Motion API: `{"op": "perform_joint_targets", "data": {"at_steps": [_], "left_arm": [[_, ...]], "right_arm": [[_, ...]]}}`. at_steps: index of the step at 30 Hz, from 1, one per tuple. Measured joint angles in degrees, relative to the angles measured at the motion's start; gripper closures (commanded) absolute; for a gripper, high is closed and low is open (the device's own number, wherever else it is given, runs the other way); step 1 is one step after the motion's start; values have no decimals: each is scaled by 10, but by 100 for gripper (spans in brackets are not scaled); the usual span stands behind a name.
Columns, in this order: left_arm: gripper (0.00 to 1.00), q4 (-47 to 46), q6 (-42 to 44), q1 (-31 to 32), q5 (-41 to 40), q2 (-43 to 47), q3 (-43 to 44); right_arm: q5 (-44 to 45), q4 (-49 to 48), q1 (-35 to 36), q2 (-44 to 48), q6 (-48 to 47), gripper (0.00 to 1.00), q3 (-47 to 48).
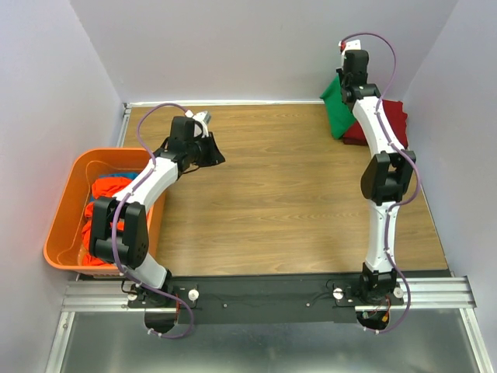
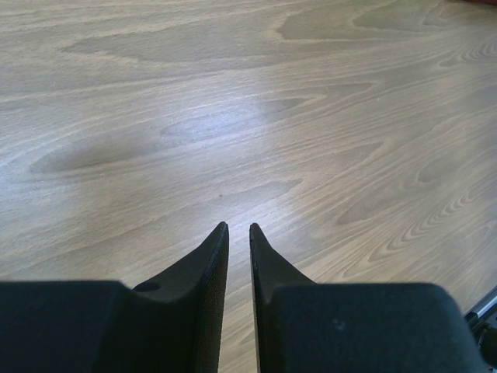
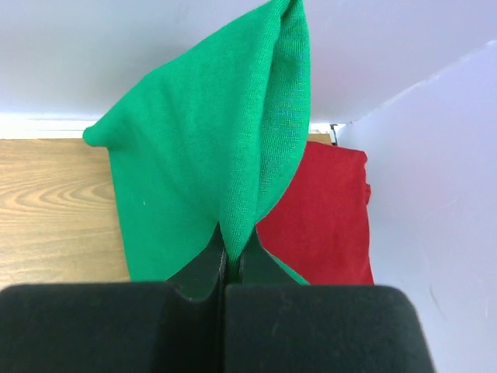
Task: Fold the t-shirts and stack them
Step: Neatly place the folded tshirt to the corner
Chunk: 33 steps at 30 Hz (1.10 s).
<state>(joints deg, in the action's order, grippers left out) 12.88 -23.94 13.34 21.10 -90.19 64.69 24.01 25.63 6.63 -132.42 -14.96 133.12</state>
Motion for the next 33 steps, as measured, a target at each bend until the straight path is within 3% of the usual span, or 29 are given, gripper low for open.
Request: {"op": "perform_joint_targets", "data": {"at_steps": [15,31,32,33], "left_arm": [[76,-2,0,-2,6,-1,-5],[77,-7,0,-2,7,-15,-5],[77,-8,0,-2,9,-17,-5],[77,-8,0,-2,10,-18,-5]], "right_arm": [[13,10,-7,42,-1,99,2],[-14,10,-80,37,17,99,-18],[-18,9,-90,29,19,76,-18],[-21,6,-96,22,22,42,-18]]}}
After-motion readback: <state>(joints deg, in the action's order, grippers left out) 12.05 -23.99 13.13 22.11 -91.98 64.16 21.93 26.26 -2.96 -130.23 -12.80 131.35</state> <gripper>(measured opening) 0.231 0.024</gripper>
